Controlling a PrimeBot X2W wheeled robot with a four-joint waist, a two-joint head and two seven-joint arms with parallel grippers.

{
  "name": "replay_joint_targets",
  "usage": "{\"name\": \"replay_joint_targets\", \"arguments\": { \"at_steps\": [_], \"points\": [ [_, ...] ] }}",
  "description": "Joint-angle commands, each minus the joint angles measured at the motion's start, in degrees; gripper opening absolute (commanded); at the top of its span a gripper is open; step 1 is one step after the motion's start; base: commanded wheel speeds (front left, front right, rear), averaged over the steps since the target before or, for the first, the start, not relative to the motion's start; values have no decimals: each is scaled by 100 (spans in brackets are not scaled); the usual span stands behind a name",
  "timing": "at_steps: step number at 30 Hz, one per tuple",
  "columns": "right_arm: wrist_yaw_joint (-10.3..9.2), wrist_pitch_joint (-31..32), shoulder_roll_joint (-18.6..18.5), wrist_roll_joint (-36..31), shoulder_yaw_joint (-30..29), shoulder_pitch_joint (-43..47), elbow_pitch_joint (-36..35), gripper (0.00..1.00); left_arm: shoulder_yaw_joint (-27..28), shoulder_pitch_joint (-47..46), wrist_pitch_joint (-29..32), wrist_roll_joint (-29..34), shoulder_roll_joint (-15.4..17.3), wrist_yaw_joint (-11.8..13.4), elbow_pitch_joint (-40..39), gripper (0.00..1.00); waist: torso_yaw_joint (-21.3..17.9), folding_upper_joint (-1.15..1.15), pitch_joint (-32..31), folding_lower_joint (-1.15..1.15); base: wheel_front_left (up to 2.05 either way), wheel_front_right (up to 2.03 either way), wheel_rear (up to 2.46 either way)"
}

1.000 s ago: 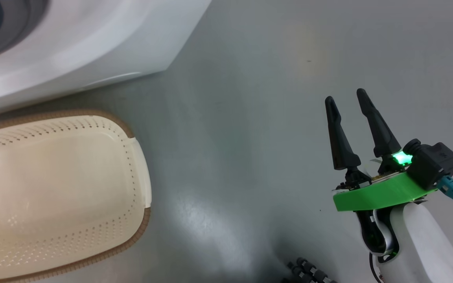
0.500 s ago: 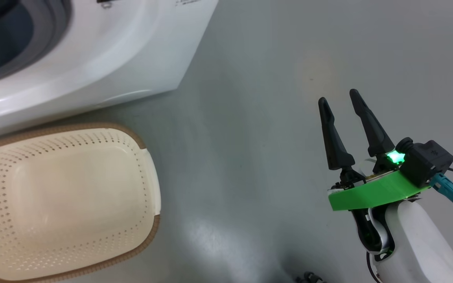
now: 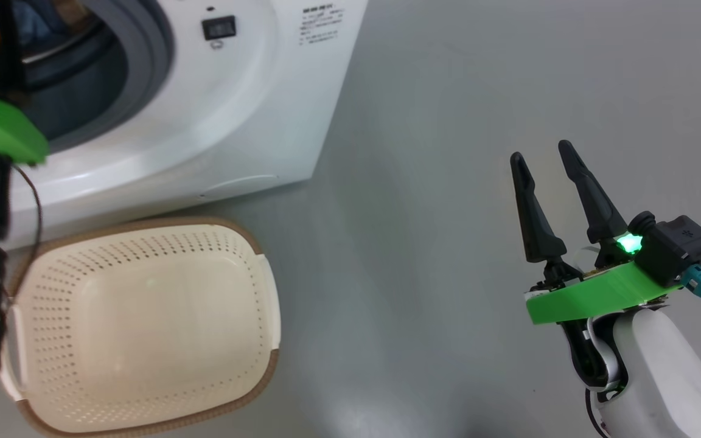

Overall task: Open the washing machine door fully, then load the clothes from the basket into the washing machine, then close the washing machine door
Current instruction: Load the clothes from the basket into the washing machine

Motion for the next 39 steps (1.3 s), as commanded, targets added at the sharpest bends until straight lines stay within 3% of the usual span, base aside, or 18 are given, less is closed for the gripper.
{"name": "replay_joint_targets", "arguments": {
  "at_steps": [1,13,24,39],
  "points": [
    [42,-45,-81,25,76,43,-94,100,154,126,-33,11,226,33,-221,100,219,0,-277,1,0,0,0],
    [42,-45,-380,201,69,228,107,100,591,1894,-34,203,-153,-10,-1806,100,566,0,-1197,1,0,0,0],
    [42,-45,-601,413,106,508,206,100,966,3337,-34,161,-355,74,-2663,100,819,0,-1893,1,0,0,0],
    [42,-45,-859,550,19,831,204,100,1368,4913,-34,-107,-445,193,-3589,100,1102,0,-2363,1,0,0,0]
  ]
}}
